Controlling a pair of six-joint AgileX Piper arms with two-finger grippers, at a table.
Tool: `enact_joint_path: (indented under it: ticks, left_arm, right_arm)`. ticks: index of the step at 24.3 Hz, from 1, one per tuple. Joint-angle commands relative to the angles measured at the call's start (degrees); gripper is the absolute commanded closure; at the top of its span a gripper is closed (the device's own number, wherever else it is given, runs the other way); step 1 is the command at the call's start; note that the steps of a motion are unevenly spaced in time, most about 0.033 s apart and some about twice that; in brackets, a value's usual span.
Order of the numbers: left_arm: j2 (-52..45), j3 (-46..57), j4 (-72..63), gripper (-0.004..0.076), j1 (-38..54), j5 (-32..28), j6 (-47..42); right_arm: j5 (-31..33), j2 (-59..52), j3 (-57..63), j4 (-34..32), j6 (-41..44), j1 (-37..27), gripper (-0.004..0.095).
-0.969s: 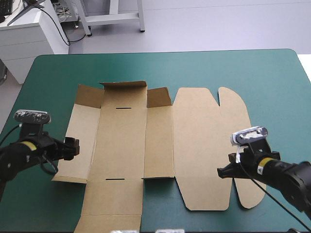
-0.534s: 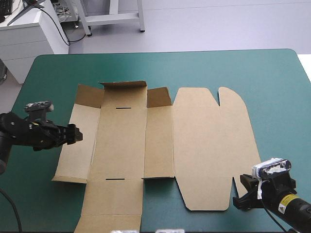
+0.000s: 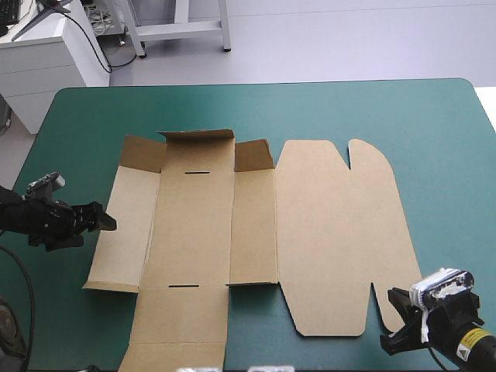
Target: Fold the box
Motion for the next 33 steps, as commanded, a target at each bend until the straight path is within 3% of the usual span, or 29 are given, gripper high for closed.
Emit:
enact_joint_path:
  ticks: [1,10,19,22,27,31,33]
  left_arm:
    - [0.68,-1.72,-4.36,0.0107,-0.47,2.40,5.93]
    - [3.04,4.28,-12.39,0.0107,-2.97,6.16,10.22]
    - [2.93,4.28,-8.64,0.0116,-11.33,8.62,9.49]
    - [2.43,4.28,-8.71,0.0206,-11.33,8.62,8.99]
    - [0.10,4.28,-7.65,0.0435,-11.22,8.33,8.73]
    - [-1.34,4.28,-6.21,0.0697,-11.22,8.18,8.49]
    - [-1.59,4.28,-4.99,0.0731,-11.22,8.18,8.14]
  right_arm:
    - [-3.75,-2.75,-1.57,1.60,-4.22,0.01,0.0908]
    - [-3.88,-7.64,-1.57,1.59,-5.25,0.01,0.0908]
    - [-4.13,-7.64,-1.57,1.49,-6.41,0.01,0.0908]
    - [-4.02,-7.64,-1.57,1.49,-6.57,0.01,0.0908]
    - [-3.93,-7.64,-1.57,1.49,-6.57,0.01,0.0908]
    - [-3.93,-7.64,-1.57,1.49,-6.57,0.01,0.0908]
    - [-3.80,-7.64,-1.57,1.49,-6.88,0.01,0.0908]
